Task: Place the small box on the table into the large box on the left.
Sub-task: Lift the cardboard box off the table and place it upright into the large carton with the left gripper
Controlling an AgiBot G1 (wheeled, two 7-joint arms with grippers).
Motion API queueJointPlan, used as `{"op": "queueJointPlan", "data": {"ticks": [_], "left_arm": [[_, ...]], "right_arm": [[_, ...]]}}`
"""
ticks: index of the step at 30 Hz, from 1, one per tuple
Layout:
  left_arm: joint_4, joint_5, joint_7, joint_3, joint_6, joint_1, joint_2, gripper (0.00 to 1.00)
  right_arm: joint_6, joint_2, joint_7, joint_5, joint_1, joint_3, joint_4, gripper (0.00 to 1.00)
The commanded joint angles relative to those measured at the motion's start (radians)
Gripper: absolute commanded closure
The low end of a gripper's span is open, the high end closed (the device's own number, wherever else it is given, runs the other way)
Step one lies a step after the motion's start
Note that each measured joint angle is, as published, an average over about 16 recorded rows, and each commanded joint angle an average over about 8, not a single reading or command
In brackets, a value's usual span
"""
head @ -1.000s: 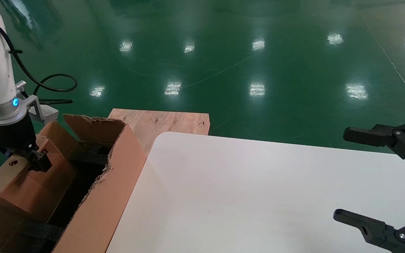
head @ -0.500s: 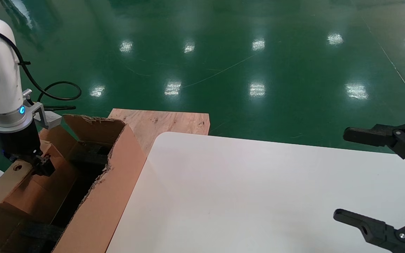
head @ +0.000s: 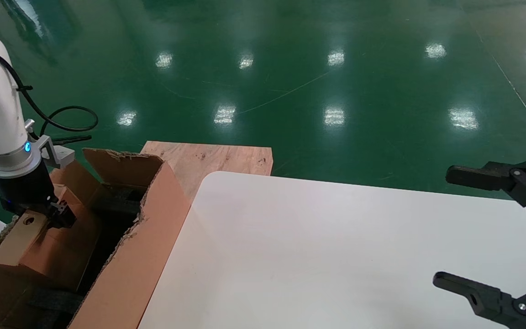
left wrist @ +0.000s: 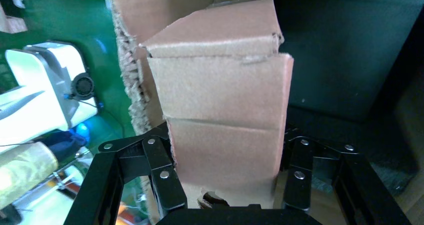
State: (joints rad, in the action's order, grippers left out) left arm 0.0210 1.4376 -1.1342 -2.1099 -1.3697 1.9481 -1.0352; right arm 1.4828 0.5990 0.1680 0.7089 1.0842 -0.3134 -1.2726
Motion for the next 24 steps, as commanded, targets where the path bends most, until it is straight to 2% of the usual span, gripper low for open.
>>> {"op": "queueJointPlan", "data": {"ticks": [1,17,24], "left_arm": [[0.002,-0.006,-0.014,0.004,0.008,-0.004,0.002,1.00],[-0.002,-0.006,-0.031,0.004,0.115,-0.028,0.037,1.00],[-0.010,-0.005,-0.027,0.003,0.126,-0.047,0.058,1.00]], "right_arm": [[0.000,0.000,0.000,0.000,0.000,0.000,0.000,0.00],[0.000,0.000,0.000,0.000,0.000,-0.001,0.000,0.00],[0.000,0.000,0.000,-0.001,0.000,-0.001,0.000,0.00]]}}
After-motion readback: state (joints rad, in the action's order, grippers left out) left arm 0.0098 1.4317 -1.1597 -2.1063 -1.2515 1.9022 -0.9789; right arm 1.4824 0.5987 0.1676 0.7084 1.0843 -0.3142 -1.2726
